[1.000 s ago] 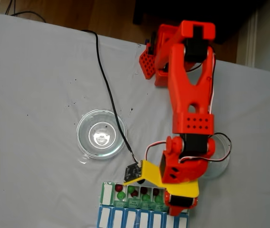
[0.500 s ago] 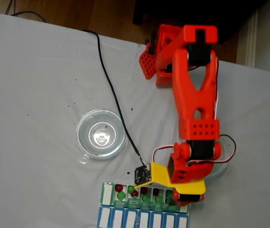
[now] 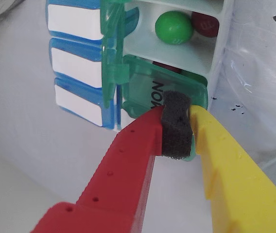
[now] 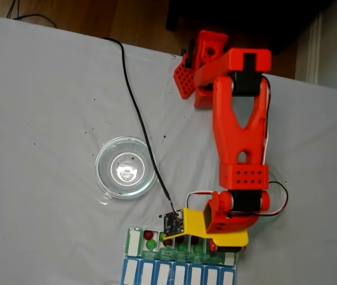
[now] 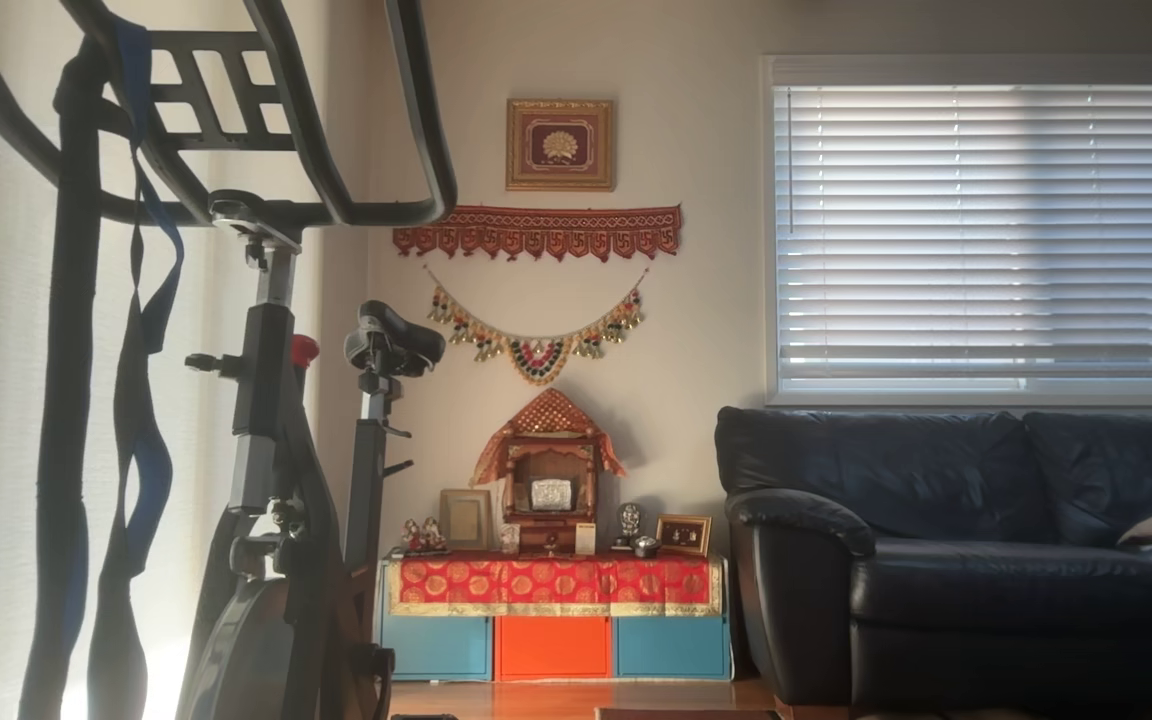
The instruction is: Sort medicines into box.
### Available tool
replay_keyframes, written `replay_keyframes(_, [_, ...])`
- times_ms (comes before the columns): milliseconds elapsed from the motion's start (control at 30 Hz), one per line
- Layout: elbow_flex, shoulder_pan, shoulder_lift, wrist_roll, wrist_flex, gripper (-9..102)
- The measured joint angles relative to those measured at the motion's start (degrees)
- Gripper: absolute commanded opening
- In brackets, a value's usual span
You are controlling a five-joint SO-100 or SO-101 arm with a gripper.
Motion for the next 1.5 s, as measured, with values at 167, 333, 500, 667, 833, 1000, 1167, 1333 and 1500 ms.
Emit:
replay_keyframes(167, [-6.86,-0.97,-6.15,-1.41,6.94,1])
replay_keyframes(333, [-16.08,-2.02,-12.57,-2.55,15.03,1])
replay_keyframes(500, [-13.36,-0.88,-8.17,-2.20,13.80,1])
replay_keyframes(667, [-7.38,1.67,3.16,1.23,8.00,1])
replay_keyframes(833, [-0.44,3.43,13.54,5.10,-1.58,1])
replay_keyframes(1000, [0.97,3.87,14.59,2.99,-5.71,1])
replay_keyframes(1167, [0.97,3.96,11.87,-3.96,-4.83,1])
replay_keyframes(1333, [0.88,3.96,6.06,-8.96,-4.22,1])
replay_keyframes(1500, [-1.58,3.96,4.39,-11.16,-2.55,1])
